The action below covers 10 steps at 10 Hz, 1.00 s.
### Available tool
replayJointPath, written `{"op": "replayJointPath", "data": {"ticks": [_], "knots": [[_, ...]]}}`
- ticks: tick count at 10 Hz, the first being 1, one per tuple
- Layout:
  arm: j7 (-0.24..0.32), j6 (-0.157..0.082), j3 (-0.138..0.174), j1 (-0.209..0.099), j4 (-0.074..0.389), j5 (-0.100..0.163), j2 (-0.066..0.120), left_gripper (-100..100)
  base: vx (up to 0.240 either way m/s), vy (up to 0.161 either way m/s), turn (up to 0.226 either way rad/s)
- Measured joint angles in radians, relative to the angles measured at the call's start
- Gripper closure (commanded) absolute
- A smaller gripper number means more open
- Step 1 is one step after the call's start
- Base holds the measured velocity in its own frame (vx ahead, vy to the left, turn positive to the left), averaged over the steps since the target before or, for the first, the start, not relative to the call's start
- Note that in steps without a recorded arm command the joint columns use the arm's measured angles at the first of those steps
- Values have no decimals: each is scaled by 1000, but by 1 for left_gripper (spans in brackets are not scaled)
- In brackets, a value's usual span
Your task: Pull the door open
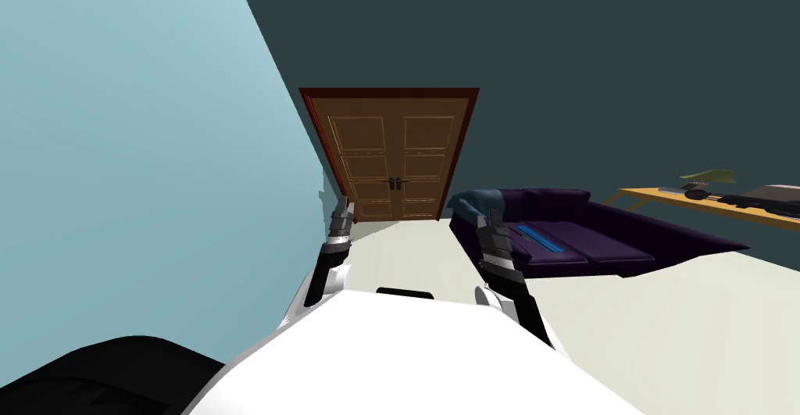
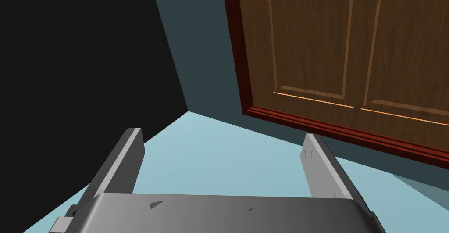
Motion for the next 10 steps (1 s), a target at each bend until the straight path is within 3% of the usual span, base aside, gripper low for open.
{"op": "replayJointPath", "data": {"ticks": [10], "knots": [[47, 33, 48, -76, 193, 47, 70, -100, 167, -13, -43]]}}
